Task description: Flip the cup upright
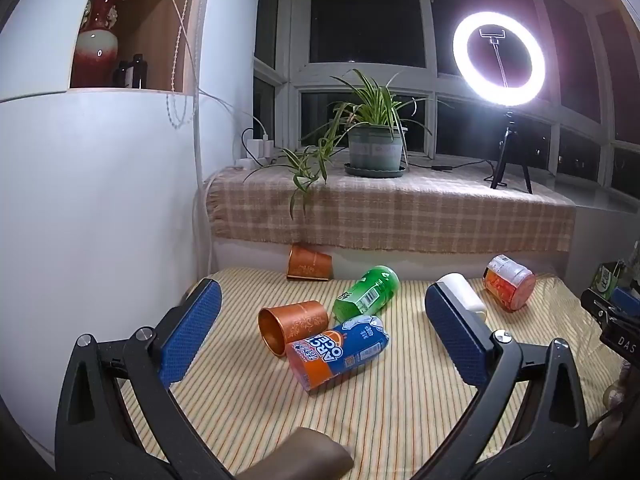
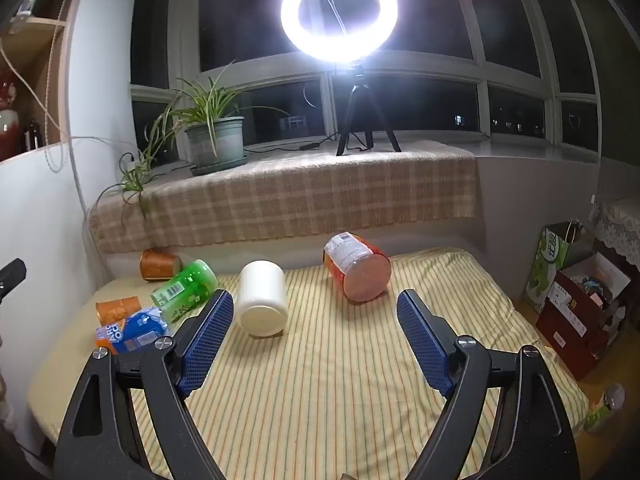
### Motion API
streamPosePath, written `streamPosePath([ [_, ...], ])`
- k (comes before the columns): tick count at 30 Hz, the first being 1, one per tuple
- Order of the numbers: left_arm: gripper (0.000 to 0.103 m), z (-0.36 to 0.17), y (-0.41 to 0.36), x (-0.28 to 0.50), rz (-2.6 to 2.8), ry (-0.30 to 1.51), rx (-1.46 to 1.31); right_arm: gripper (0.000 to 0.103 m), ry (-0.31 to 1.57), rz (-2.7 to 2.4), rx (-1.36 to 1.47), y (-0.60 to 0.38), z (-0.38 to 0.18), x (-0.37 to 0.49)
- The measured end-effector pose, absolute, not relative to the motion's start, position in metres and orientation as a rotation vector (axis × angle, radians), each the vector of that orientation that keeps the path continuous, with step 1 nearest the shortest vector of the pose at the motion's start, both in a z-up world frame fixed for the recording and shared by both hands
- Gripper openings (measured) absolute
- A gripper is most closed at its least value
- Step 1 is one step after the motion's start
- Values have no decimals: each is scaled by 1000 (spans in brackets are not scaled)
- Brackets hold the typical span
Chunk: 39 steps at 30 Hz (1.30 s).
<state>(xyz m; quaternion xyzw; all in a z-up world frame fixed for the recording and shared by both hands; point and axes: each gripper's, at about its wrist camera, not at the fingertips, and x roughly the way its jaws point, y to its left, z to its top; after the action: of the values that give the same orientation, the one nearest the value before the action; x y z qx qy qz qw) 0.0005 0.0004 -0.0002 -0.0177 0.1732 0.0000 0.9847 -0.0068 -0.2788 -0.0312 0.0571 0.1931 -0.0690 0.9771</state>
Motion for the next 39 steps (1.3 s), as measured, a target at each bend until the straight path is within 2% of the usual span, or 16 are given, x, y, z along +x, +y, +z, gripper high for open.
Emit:
streamPosePath([
  [39, 103, 11, 5, -1, 7, 320, -9, 84, 384, -140, 102, -277, -31, -6],
])
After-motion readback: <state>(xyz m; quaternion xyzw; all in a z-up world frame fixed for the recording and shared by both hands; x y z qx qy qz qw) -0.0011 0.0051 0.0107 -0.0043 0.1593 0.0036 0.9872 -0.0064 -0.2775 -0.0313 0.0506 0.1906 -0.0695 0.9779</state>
